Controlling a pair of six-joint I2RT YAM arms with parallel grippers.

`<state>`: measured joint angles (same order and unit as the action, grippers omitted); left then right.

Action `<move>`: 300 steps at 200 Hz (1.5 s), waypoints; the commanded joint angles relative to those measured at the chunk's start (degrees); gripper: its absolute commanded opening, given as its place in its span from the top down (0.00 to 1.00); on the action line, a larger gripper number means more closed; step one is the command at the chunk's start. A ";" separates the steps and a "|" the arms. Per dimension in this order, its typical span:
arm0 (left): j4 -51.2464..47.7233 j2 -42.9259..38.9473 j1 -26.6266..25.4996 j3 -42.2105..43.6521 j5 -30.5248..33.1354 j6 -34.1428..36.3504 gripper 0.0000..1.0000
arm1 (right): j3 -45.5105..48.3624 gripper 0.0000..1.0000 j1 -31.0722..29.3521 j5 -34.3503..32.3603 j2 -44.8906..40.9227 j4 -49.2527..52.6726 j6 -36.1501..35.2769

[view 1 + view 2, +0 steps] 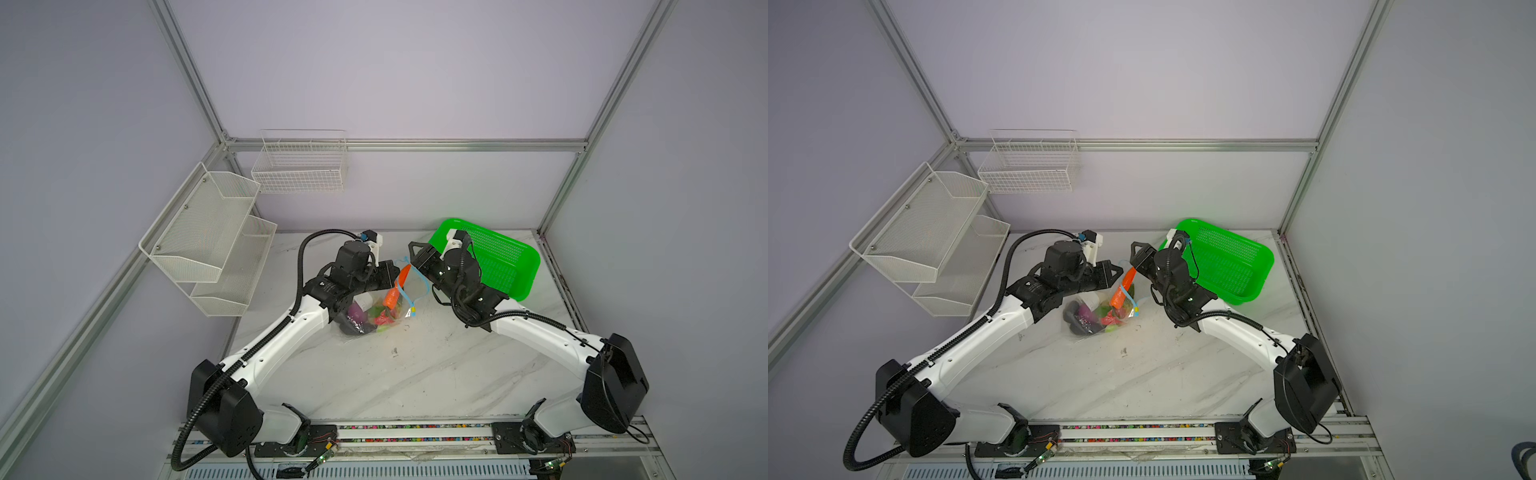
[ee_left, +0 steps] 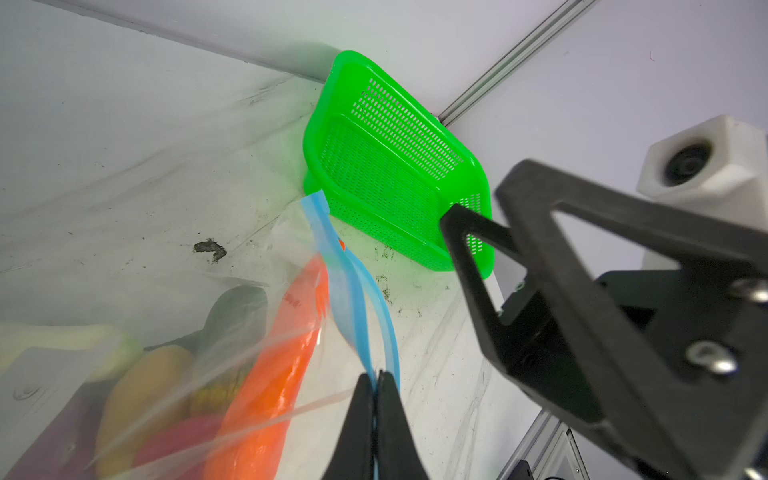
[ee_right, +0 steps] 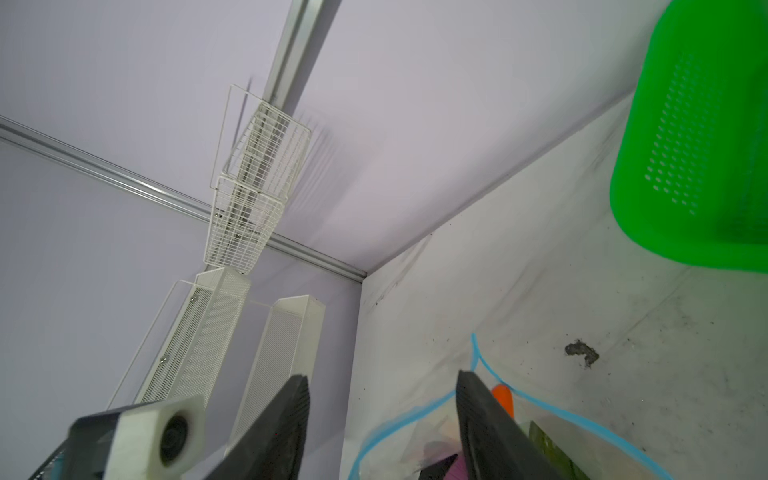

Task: Place the food in the zip-top bag and seal the zipper
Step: 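Open the right gripper and withdraw it from the bag mouth, then grasp the blue zipper edge with the right gripper and lift the bag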

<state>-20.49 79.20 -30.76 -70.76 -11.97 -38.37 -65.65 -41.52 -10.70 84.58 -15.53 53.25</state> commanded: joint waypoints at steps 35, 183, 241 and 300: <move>2.30 -2.16 0.25 -0.96 -0.23 0.71 1.00 | -3.55 0.42 5.68 11.81 -0.17 16.58 -14.17; 2.65 -0.80 0.20 -1.40 -1.08 0.44 1.00 | -3.13 0.69 10.40 26.85 9.47 27.57 -18.85; 2.31 -0.89 0.31 -1.72 -0.53 0.93 1.00 | -2.91 0.94 10.38 29.85 7.96 24.03 -18.60; 0.42 -1.48 0.53 -4.39 0.07 1.87 1.00 | -8.63 1.00 9.68 30.27 6.87 23.88 -18.27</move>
<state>-20.62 79.18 -30.70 -70.76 -12.16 -38.13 -69.60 -31.24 19.29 93.69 9.72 35.20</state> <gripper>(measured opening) 0.047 0.036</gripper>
